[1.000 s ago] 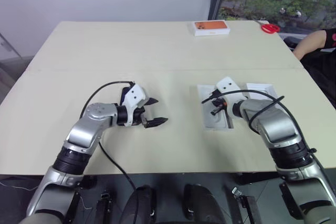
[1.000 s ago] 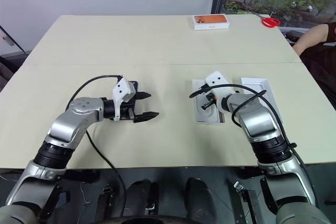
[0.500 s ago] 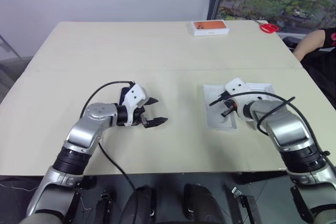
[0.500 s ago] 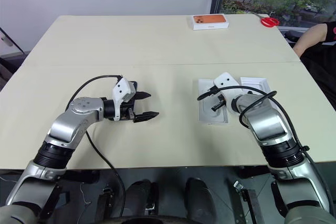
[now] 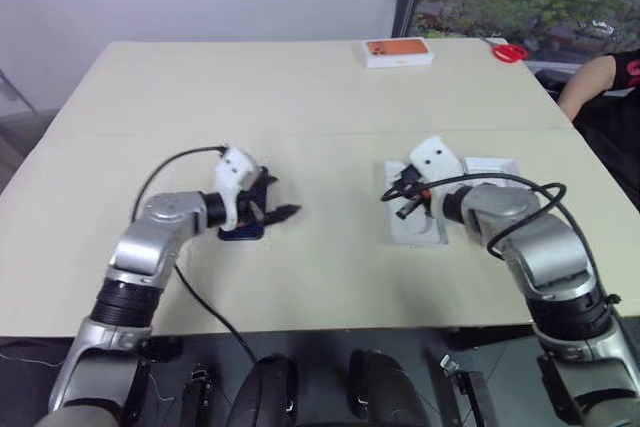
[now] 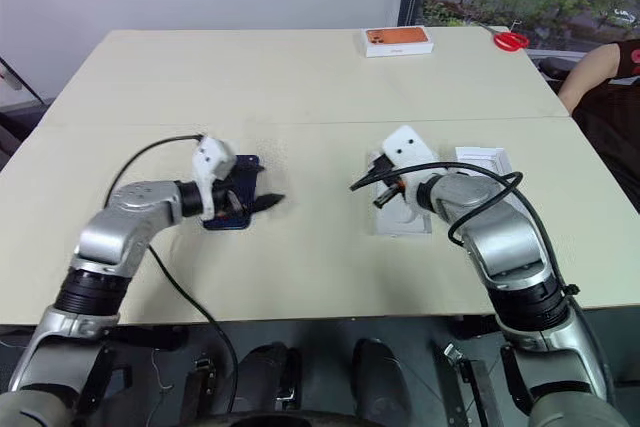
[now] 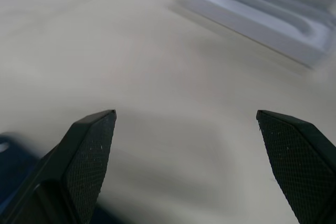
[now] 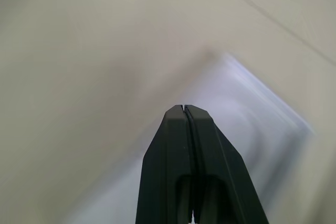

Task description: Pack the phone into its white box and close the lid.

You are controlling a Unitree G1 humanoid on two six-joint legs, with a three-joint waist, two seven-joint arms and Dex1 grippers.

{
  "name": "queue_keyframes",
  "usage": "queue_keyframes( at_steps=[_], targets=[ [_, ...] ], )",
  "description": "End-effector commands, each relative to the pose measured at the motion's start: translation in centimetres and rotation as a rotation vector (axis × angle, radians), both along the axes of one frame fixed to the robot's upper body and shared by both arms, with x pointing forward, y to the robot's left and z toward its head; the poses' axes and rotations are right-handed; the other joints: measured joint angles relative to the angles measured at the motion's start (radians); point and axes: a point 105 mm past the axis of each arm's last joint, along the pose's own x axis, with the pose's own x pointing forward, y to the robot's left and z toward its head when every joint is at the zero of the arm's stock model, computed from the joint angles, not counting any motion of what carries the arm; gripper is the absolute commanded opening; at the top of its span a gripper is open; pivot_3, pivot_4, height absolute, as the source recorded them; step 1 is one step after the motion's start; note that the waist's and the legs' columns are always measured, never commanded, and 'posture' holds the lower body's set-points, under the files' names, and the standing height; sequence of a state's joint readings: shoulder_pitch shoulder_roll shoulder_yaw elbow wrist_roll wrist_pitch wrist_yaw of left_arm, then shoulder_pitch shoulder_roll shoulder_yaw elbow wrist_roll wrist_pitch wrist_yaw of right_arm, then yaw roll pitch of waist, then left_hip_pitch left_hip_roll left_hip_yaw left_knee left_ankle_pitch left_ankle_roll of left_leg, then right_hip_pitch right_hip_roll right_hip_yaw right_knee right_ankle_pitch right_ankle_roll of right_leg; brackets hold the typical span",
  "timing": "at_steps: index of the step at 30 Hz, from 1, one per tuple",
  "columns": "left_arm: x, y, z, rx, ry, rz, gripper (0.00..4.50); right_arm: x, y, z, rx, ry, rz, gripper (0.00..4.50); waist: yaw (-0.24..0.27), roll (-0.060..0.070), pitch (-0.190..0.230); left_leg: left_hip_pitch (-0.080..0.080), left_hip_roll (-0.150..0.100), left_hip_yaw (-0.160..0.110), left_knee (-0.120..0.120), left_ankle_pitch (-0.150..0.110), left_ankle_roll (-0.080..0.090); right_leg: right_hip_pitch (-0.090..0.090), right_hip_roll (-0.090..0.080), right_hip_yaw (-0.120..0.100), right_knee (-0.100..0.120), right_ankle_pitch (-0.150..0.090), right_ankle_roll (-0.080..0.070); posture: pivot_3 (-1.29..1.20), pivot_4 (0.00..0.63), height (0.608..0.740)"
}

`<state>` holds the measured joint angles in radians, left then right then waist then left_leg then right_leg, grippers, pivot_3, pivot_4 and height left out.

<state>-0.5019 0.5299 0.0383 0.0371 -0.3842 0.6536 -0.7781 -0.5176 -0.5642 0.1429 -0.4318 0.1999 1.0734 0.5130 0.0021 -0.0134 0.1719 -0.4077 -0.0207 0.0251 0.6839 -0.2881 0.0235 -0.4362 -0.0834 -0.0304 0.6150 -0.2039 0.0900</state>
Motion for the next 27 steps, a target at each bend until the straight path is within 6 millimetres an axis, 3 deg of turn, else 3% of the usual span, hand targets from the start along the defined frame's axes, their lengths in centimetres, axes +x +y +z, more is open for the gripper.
queue_keyframes(
  at_steps=[1,5,9,17,27],
  targets=[
    [0.8,4.8,1.6,-0.079,0.048,0.248,4.50,-0.1,3.1,0.6,0.031,-0.046,0.075,0.03,-0.003,0.000,0.000,0.000,0.000,0.000,0.000,0.000,0.000,0.000,0.000,0.000,0.000,0.000,0.000,0.00,0.150,0.740],
    [0.7,8.9,1.2,-0.109,0.177,0.486,4.50,0.5,6.4,-0.3,0.042,-0.044,0.131,0.03,-0.016,0.000,0.000,0.000,0.000,0.000,0.000,0.000,0.000,-0.001,0.000,0.000,0.001,0.000,0.000,0.00,0.150,0.740],
    [-0.3,9.7,-0.1,-0.123,0.356,0.534,4.50,1.4,9.6,-1.0,0.067,-0.035,0.176,0.03,-0.013,-0.001,0.000,0.000,-0.001,0.000,0.000,0.001,-0.001,-0.001,0.000,0.000,0.002,0.000,0.000,0.00,0.150,0.740],
    [-2.2,6.7,-2.1,-0.141,0.624,0.414,4.50,1.0,14.8,-3.3,0.051,0.007,0.312,0.03,-0.017,-0.002,0.000,0.000,-0.001,-0.002,-0.001,0.004,-0.008,-0.001,0.000,0.000,0.002,0.000,0.000,0.00,0.150,0.740],
    [-3.0,3.1,-3.1,-0.266,0.755,0.274,4.50,0.3,18.0,-4.6,0.025,0.037,0.416,0.03,-0.012,-0.001,-0.001,0.001,-0.003,-0.002,-0.001,0.005,-0.010,-0.001,-0.003,0.000,0.002,0.000,0.000,0.00,0.150,0.740]
  ],
)
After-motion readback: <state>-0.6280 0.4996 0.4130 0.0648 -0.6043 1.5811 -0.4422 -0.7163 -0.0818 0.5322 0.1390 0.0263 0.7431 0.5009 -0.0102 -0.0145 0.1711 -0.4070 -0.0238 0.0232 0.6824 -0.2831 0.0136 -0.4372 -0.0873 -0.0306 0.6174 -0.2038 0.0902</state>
